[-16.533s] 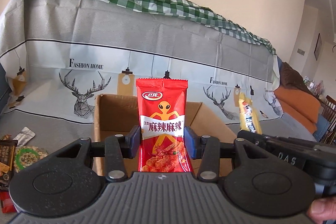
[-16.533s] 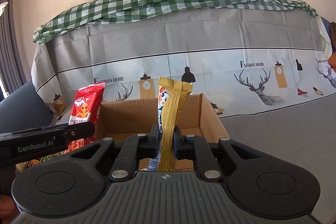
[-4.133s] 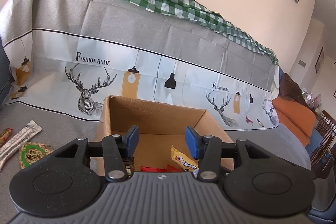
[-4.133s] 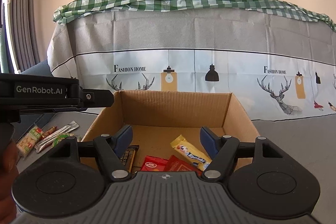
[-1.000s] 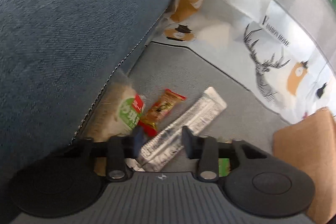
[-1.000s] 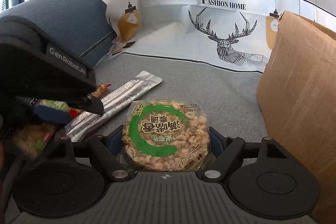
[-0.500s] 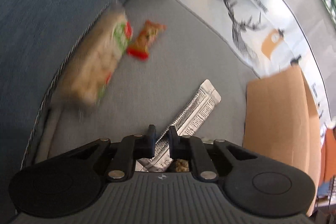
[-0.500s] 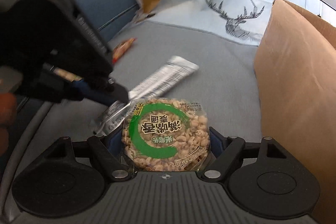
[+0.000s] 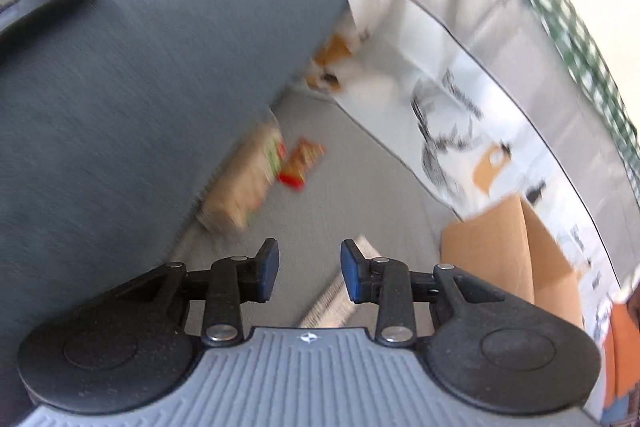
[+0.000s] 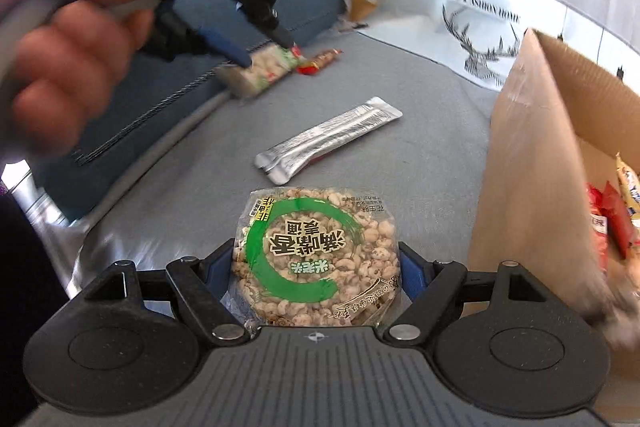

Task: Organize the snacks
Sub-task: 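Grasp the round peanut cake with the right gripper while the left approaches the white-green peanut pack, then grasp the white-green peanut pack with the left gripper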

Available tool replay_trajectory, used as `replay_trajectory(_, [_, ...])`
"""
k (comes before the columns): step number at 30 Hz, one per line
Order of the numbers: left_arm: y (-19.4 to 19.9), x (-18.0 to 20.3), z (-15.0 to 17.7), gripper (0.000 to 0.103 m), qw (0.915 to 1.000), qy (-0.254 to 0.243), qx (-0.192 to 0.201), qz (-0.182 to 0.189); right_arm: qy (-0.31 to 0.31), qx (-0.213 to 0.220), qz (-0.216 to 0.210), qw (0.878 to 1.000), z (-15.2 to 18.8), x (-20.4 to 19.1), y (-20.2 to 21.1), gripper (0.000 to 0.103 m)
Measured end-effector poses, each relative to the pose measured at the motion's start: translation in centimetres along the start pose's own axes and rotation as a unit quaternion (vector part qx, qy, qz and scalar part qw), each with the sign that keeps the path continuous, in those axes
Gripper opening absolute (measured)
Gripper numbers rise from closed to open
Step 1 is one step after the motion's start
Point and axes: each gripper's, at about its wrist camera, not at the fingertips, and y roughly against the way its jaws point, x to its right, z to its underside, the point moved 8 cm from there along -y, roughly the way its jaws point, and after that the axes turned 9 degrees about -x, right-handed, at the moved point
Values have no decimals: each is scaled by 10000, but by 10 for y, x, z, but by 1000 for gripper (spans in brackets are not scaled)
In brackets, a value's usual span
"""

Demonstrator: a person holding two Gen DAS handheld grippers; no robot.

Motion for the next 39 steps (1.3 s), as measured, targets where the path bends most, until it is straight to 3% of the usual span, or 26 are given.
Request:
replay_trajectory(2, [0, -1, -3, 36, 10000, 46, 40, 30, 108, -57, -51, 9999, 9, 0, 5, 81])
replay_trajectory(6, [0, 10, -7, 36, 9970, -471, 260, -553, 82, 121, -153, 9998, 4, 0, 9, 81])
replay_trajectory(8, [-5, 19, -9, 42, 9902, -915, 401, -975, 87, 93, -135, 9998, 5, 0, 5, 81])
replay_trajectory(10, [-18, 27, -8, 47, 9772, -1457, 406, -1488, 84, 36, -72, 9999, 6, 0, -2, 81])
replay_trajectory(12, [-37, 34, -3, 51, 9548, -2081, 295, -2100, -4, 37, -99, 9999, 3, 1, -7, 81])
replay_trajectory(15, [-65, 38, 1, 54, 9103, -2896, 138, -2953, -124, -23, -150, 9998, 0, 2, -17, 81])
replay_trajectory(19, [-93, 38, 5, 66, 8619, -3515, 2, -3654, -194, -131, -252, 9994, -3, 2, -26, 81])
replay_trajectory(21, [-106, 37, 7, 78, 8433, -3739, -67, -3860, -179, -159, -290, 9993, -3, 0, -29, 81])
replay_trajectory(23, [-112, 37, 4, 79, 8298, -3863, 24, -4028, -165, -203, -316, 9992, -2, -1, -31, 81])
replay_trajectory(26, [-118, 36, -1, 76, 8287, -3838, 72, -4074, -171, -261, -332, 9990, 0, 1, -32, 81])
replay_trajectory(28, [-120, 34, -3, 60, 8264, -3827, 48, -4130, -185, -285, -334, 9989, 0, 1, -33, 81])
replay_trajectory(29, [-119, 29, -3, 41, 8263, -3754, -37, -4200, -193, -292, -329, 9988, 0, 1, -33, 81])
replay_trajectory(33, [-116, 24, -5, 39, 8368, -3664, -85, -4069, -184, -295, -321, 9989, 0, 0, -34, 81])
replay_trajectory(36, [-104, 27, -7, 39, 8616, -3436, 20, -3735, -168, -297, -310, 9989, -1, 0, -34, 81])
replay_trajectory(38, [-91, 32, -8, 39, 8906, -3155, 104, -3273, -160, -291, -302, 9990, -1, 0, -35, 81])
replay_trajectory(39, [-84, 34, -6, 39, 9109, -2922, 77, -2911, -159, -285, -299, 9990, -1, 0, -35, 81])
